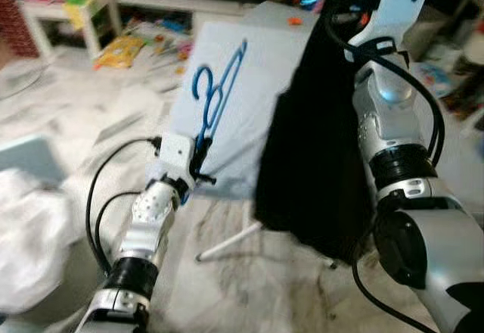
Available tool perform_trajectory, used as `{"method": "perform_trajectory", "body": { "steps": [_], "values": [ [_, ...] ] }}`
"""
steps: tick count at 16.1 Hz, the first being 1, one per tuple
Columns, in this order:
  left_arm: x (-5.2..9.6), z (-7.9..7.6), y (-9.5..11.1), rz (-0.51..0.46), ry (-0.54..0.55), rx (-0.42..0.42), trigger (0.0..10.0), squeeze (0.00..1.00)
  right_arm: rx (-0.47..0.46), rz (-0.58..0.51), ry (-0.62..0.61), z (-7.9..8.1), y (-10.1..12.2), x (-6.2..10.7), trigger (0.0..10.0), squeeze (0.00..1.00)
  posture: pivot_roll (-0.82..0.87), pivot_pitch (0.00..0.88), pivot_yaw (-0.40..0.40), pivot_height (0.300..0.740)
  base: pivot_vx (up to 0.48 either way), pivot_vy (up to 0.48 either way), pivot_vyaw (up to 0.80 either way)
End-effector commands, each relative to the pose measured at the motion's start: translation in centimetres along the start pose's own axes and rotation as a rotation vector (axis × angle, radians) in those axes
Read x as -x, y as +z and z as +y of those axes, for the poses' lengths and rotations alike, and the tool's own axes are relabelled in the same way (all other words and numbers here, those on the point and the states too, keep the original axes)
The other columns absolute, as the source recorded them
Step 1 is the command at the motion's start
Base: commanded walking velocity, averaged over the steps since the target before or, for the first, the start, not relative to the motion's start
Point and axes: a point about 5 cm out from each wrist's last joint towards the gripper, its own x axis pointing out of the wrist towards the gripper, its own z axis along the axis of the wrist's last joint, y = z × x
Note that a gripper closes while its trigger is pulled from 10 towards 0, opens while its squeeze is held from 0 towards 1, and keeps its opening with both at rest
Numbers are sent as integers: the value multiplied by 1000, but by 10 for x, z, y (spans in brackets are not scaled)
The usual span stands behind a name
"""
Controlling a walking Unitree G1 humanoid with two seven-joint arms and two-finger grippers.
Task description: Hang hanger
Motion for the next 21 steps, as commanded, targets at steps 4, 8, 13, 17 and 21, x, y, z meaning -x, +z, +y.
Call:
{"method": "perform_trajectory", "body": {
  "steps": [4, 8, 13, 17, 21],
  "values": [
    [3, -12, -20, 105, -7, 23, 10000, 0, 7, -52, -33, -10, 10, -4, 0, 0, 103, 0, -91, 740, 240, 0, 0],
    [2, -15, -23, 114, 0, 26, 10000, 0, -2, -114, -45, -6, 28, -18, 0, 0, 102, 0, -96, 740, 0, 0, 0],
    [0, -21, -22, 107, 4, 37, 10000, 0, -33, -242, -72, -4, 71, -42, 0, 0, 114, 0, -116, 740, 0, 0, 0],
    [1, -20, -23, 108, 14, 38, 10000, 0, -4, -46, -20, 2, 8, -10, 0, 0, 114, 0, -118, 740, 0, 0, 0],
    [0, -25, -24, 116, -5, 44, 10000, 0, 135, 492, 141, -3, -102, 82, 10000, 1000, 83, 0, -100, 740, 0, 0, 0]
  ]
}}
